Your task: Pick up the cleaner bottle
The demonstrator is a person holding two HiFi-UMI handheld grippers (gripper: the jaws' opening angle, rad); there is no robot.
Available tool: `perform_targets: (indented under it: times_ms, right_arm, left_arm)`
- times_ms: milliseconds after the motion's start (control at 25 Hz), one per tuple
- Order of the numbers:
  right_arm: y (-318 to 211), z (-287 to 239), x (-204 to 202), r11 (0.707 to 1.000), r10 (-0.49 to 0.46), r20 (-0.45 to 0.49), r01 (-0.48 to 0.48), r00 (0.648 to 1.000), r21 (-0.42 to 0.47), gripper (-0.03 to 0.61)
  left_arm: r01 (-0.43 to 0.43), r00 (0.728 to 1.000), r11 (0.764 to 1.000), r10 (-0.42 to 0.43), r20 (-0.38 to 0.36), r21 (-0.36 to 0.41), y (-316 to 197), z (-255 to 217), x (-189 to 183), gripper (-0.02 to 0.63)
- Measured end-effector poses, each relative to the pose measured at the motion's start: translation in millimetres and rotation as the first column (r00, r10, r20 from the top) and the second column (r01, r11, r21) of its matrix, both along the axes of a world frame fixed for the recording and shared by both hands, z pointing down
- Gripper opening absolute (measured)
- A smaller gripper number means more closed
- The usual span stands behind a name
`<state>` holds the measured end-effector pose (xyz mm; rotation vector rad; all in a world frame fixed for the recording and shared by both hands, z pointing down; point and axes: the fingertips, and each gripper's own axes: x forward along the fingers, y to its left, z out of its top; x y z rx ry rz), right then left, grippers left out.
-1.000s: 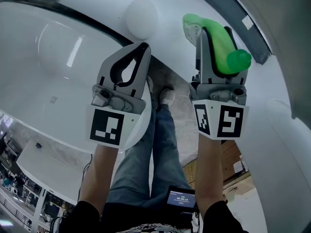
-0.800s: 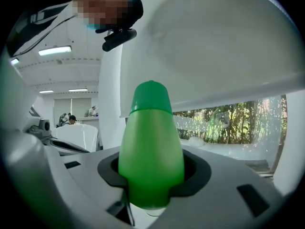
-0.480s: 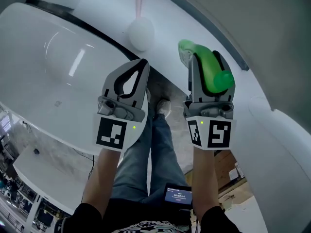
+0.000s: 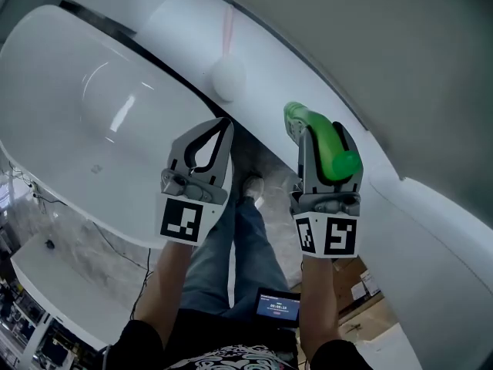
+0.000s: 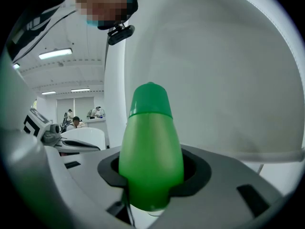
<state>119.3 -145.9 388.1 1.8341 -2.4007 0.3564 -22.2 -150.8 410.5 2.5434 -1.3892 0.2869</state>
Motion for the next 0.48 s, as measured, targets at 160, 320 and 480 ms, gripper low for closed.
perform_targets:
  times_ms: [160, 320, 480]
  right_arm:
    - [8, -17, 5, 1.000, 0.004, 0.005, -0.004, 1.000, -0.014, 0.207]
    - [28, -36, 13, 1.000, 0.002, -0.001, -0.002, 1.000, -0.025, 0.207]
    - [27, -55, 10, 1.000, -0.013, -0.006, 0.013, 1.000, -0.026, 0.206]
  left_arm:
    - [0.012, 1.000, 1.000, -0.012, 0.017, 0.012, 5, -18, -6, 0.018]
    - [0.000, 0.999, 1.000, -0.001, 0.035, 0.024, 20, -40, -4, 0.018]
    - [0.008, 0.999, 0.999, -0.009, 0.040, 0.037, 13, -55, -8, 0.018]
